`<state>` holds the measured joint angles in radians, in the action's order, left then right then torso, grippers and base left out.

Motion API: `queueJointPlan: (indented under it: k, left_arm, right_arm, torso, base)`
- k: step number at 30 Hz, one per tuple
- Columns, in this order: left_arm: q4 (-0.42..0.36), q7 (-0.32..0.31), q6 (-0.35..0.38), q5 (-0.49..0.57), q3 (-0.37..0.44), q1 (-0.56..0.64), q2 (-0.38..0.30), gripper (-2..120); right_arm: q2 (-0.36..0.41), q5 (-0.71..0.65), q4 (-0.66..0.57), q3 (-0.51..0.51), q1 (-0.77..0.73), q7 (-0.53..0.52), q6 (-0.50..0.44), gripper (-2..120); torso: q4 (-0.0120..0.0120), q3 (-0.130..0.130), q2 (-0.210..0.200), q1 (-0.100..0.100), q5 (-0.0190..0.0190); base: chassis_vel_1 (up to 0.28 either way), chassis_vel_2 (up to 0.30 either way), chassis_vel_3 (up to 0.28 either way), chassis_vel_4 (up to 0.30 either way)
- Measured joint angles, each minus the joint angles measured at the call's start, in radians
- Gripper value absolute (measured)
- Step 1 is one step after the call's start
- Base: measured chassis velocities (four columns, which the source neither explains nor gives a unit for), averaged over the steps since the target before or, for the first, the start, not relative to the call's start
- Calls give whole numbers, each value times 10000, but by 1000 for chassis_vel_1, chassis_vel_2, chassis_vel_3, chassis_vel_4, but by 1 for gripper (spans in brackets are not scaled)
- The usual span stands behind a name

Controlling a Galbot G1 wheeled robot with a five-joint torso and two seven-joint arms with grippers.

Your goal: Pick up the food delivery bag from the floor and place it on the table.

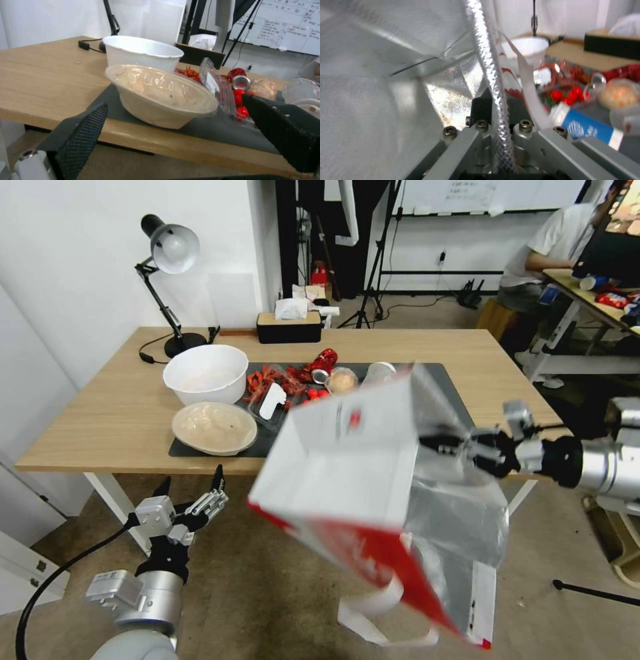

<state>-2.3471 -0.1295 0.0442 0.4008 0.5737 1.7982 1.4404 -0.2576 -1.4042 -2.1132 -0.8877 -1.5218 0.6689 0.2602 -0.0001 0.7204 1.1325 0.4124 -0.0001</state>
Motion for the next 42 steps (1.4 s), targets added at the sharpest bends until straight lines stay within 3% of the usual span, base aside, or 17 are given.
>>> queueJointPlan:
  k: [3, 10, 12, 13, 16, 17, 20, 22, 23, 29, 36, 42]
  left_arm:
    - [0, -29, -22, -5, 8, 8, -8, 100]
    - [109, -73, -106, -1, -34, -42, -162, 100]
    - [139, -84, -110, 0, -82, -59, -187, 100]
    - [139, -84, -110, 0, -82, -59, -187, 100]
    - [145, -93, -116, 0, -117, -83, -196, 100]
    - [145, -93, -116, 0, -117, -83, -196, 100]
    - [127, -95, -137, -23, -139, -74, -170, 100]
    - [123, -94, -142, -29, -144, -71, -165, 100]
    - [116, -94, -180, -72, -157, -48, -139, 100]
    - [96, -72, -248, -184, -181, 12, -86, 100]
    - [65, -49, -263, -234, -181, 56, -46, 100]
    - [42, -34, -281, -311, -209, 98, 28, 100]
  right_arm:
    - [-106, -353, -212, -65, 83, -363, -1, 0]
    - [-478, -1945, -1041, -684, 281, -2506, -203, 0]
    - [-518, -2934, -1405, -860, 622, -3630, -396, 0]
    - [-518, -2934, -1405, -860, 622, -3630, -396, 0]
    - [-549, -4116, -1910, -713, 1390, -5632, -835, 0]
    - [-549, -4116, -1910, -713, 1390, -5632, -835, 0]
    - [-545, -5166, -1996, -337, 2560, -8492, -1297, 0]
    - [-546, -5271, -1971, -306, 2669, -8815, -1337, 0]
    - [-565, -5706, -1724, -251, 3031, -10066, -1526, 0]
    - [-764, -6552, -1201, -253, 3561, -12490, -1662, 0]
    - [-1149, -7018, -968, -9, 3955, -13937, -1524, 0]
    - [-1444, -7179, -823, 247, 4241, -14571, -1402, 0]
  torso:
    - [1, -3, -6, -3, 1]
    - [-2, -9, -17, -8, 2]
    - [0, -11, -20, -10, 0]
    - [0, -11, -20, -10, 0]
    - [0, -13, -25, -10, -1]
    - [0, -13, -25, -10, -1]
    - [2, -15, -29, -11, 0]
    - [2, -15, -29, -11, 1]
    - [2, -15, -30, -11, 0]
    - [1, -18, -33, -13, 3]
    - [0, -19, -37, -14, 1]
    - [1, -20, -38, -15, 2]
  base:
    - [0, 0, 0, 0]
    - [0, 0, 0, 0]
    - [0, 0, 0, 0]
    - [0, 0, 0, 0]
    - [0, 0, 0, 0]
    - [0, 0, 0, 0]
    - [0, 0, 0, 0]
    - [0, 0, 0, 0]
    - [0, 0, 0, 0]
    - [0, 0, 0, 0]
    - [0, 0, 0, 0]
    - [0, 0, 0, 0]
